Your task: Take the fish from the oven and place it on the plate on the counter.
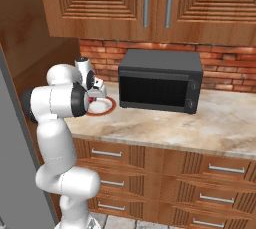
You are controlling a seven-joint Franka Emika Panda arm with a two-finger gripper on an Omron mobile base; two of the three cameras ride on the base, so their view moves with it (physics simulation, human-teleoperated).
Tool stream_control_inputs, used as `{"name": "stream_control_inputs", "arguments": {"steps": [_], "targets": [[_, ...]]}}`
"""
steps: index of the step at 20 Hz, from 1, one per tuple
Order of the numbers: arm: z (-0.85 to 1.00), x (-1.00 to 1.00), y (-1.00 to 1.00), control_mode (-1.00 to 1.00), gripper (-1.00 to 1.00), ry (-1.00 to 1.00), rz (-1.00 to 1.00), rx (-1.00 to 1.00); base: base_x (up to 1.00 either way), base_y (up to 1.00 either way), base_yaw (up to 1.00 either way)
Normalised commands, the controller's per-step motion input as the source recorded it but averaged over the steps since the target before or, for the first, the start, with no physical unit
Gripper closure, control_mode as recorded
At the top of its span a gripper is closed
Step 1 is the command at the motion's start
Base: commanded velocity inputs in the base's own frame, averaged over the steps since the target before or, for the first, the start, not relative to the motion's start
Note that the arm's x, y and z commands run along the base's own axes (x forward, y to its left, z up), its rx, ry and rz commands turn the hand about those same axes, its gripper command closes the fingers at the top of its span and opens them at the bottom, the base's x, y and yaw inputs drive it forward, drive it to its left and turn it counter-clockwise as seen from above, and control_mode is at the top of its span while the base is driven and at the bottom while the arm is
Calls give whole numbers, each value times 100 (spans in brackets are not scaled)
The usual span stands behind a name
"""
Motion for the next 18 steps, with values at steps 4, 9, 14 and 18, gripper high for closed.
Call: {"name": "stream_control_inputs", "arguments": {"steps": [4, 9, 14, 18], "targets": [[-34, 13, 0, -100, 100, 0, 0, 0, 0, 0, 0], [-18, 1, 0, -100, 100, 0, 0, 0, 0, 0, 0], [-17, 14, 0, -100, 100, 0, 0, 0, 0, 0, 0], [-25, 27, 0, -100, 100, 0, 0, 0, 0, 0, 0]]}}
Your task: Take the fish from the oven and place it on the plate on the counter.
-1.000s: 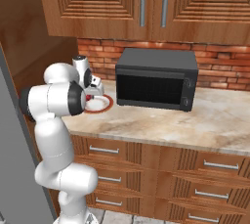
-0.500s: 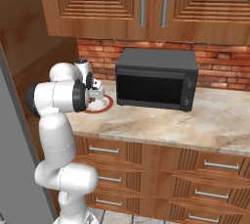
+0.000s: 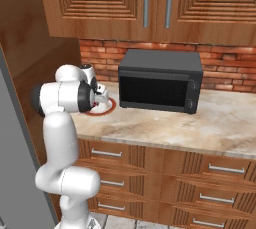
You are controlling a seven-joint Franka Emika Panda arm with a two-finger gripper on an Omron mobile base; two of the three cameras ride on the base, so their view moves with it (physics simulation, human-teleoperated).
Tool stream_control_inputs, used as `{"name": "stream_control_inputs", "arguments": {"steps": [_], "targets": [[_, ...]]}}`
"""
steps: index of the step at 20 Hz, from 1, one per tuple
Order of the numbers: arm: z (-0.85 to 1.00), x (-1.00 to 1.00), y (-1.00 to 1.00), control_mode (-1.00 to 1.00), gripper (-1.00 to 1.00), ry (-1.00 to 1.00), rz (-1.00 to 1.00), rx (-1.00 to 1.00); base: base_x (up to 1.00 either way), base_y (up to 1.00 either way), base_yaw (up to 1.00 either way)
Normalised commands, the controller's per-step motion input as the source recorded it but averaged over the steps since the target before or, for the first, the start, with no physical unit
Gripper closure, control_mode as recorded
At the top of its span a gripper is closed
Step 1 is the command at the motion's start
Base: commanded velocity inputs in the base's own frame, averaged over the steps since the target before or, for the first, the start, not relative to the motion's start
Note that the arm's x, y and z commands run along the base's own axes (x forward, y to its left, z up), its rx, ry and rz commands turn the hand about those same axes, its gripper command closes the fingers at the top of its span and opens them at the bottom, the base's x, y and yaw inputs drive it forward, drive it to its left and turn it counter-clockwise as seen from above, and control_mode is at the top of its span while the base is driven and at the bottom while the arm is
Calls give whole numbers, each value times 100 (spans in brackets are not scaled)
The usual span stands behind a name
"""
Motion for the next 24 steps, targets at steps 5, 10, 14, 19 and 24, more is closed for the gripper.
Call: {"name": "stream_control_inputs", "arguments": {"steps": [5, 10, 14, 19, 24], "targets": [[-10, 19, 0, -100, 100, 0, 0, 0, 0, 0, 0], [-3, 25, 3, -100, 100, 0, 0, 0, 0, 0, 0], [-12, 25, 1, -100, 100, 0, 0, 0, 0, 0, 0], [-8, 6, 0, -100, 100, 0, 0, 0, 0, 0, 0], [0, 5, 0, -100, -100, 0, 0, 0, 0, 0, 0]]}}
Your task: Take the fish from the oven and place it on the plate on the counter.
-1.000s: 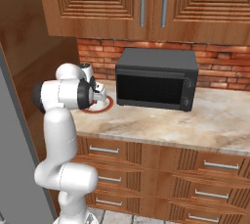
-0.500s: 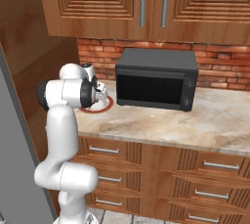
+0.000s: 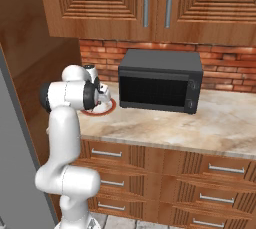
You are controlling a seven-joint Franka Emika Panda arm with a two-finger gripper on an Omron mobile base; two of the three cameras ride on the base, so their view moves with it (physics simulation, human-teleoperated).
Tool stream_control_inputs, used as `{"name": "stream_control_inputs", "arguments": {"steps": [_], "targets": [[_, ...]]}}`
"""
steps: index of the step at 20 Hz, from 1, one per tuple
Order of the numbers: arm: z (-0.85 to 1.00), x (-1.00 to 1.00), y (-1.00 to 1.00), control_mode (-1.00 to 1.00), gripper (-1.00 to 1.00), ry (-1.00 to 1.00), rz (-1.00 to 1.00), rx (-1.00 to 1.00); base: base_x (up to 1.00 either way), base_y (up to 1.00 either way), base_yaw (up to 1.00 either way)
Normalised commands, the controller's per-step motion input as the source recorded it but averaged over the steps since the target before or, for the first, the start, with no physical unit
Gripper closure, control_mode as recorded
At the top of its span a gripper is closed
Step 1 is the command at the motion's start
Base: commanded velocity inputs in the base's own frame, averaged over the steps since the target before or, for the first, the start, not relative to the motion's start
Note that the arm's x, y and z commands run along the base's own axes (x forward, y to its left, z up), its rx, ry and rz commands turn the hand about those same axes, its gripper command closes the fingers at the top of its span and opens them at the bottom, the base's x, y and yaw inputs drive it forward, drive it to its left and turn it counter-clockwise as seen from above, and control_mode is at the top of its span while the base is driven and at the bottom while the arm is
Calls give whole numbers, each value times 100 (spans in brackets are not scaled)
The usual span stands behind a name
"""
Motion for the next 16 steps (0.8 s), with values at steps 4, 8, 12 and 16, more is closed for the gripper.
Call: {"name": "stream_control_inputs", "arguments": {"steps": [4, 8, 12, 16], "targets": [[0, 1, 0, -100, -100, 0, 0, 0, 0, 0, 0], [1, 0, 0, -100, -100, -1, 0, 0, 0, 0, 0], [46, -32, -6, -100, -100, -1, 0, 1, 0, 0, 0], [31, -91, -39, -100, -100, 0, 0, 5, 0, 0, 0]]}}
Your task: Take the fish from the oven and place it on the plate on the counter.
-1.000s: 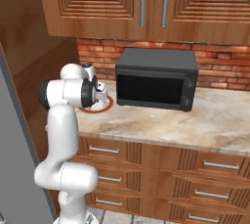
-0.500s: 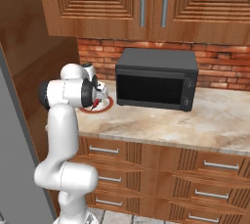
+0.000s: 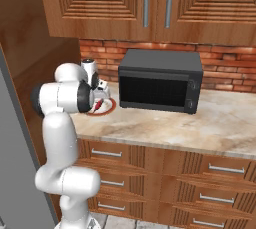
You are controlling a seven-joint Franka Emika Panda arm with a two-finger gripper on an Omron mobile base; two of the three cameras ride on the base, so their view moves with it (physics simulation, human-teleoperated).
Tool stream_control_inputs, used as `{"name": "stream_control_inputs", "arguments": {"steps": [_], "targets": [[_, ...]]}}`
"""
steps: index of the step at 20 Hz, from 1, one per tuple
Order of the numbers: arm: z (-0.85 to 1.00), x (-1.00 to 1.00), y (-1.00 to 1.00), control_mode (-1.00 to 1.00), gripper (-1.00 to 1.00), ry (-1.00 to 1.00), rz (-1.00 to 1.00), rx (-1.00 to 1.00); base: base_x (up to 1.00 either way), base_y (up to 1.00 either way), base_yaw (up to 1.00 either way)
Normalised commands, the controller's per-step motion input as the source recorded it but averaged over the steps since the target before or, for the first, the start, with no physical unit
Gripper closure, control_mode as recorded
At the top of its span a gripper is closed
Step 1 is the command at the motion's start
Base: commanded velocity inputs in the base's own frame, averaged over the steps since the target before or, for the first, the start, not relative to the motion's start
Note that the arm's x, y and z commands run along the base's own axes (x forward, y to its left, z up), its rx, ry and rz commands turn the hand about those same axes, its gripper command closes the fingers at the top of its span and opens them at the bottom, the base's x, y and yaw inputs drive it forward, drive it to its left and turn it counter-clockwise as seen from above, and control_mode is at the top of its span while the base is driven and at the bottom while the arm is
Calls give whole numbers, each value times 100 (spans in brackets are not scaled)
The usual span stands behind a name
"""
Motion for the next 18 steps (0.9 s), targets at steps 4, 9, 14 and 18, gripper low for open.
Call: {"name": "stream_control_inputs", "arguments": {"steps": [4, 9, 14, 18], "targets": [[22, -100, -46, -100, -100, -1, -2, 5, 0, 0, 0], [48, -100, -24, -100, -100, -3, 0, 2, 0, 0, 0], [92, -100, -1, -100, -100, -1, 3, 0, 0, 0, 0], [96, -100, 0, -100, -100, -1, 8, 0, 0, 0, 0]]}}
